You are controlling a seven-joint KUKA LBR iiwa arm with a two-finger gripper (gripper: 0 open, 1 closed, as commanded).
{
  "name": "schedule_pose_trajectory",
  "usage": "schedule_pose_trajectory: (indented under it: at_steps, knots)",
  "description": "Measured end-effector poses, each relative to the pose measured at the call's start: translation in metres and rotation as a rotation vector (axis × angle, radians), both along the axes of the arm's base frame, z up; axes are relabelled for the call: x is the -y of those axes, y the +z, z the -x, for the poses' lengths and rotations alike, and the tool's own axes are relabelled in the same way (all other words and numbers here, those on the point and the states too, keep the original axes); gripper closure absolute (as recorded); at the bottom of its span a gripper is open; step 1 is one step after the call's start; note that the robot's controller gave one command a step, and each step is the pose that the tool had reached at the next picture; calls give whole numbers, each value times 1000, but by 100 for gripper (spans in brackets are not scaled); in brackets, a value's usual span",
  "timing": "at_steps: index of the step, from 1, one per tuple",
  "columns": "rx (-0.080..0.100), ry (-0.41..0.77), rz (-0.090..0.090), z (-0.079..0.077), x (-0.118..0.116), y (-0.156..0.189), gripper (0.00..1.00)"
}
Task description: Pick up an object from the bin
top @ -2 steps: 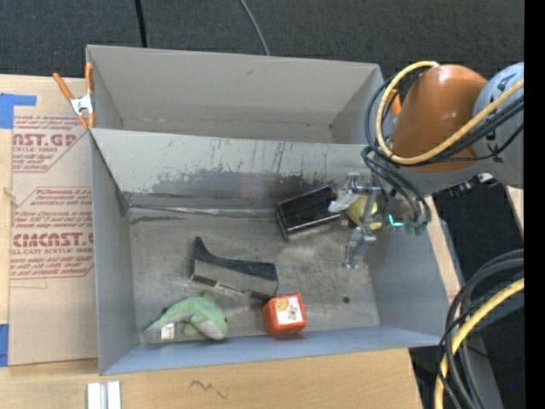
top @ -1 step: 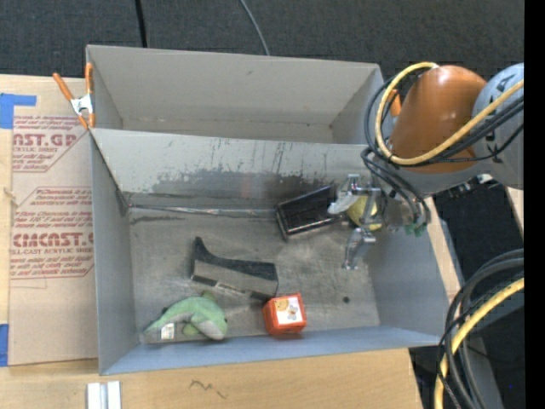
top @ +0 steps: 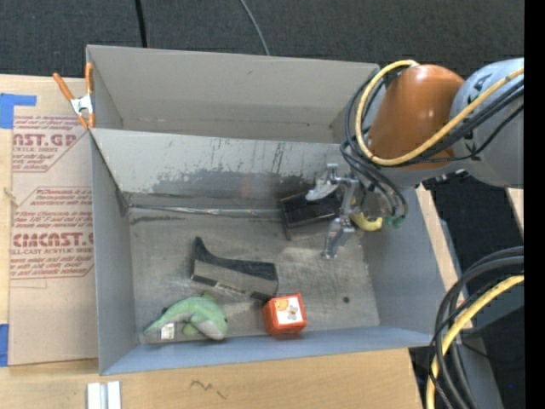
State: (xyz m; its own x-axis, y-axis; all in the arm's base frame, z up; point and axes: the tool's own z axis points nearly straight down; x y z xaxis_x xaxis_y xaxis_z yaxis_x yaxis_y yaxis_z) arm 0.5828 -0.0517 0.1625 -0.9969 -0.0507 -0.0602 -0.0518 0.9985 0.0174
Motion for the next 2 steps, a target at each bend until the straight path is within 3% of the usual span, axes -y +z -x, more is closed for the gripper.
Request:
schedule_pose_trajectory:
  at_steps: [1,2]
  knots:
    - [2,-102,-1,-12,-7,-7,0]
    - [-49,-91,15,14,15,-5,0]
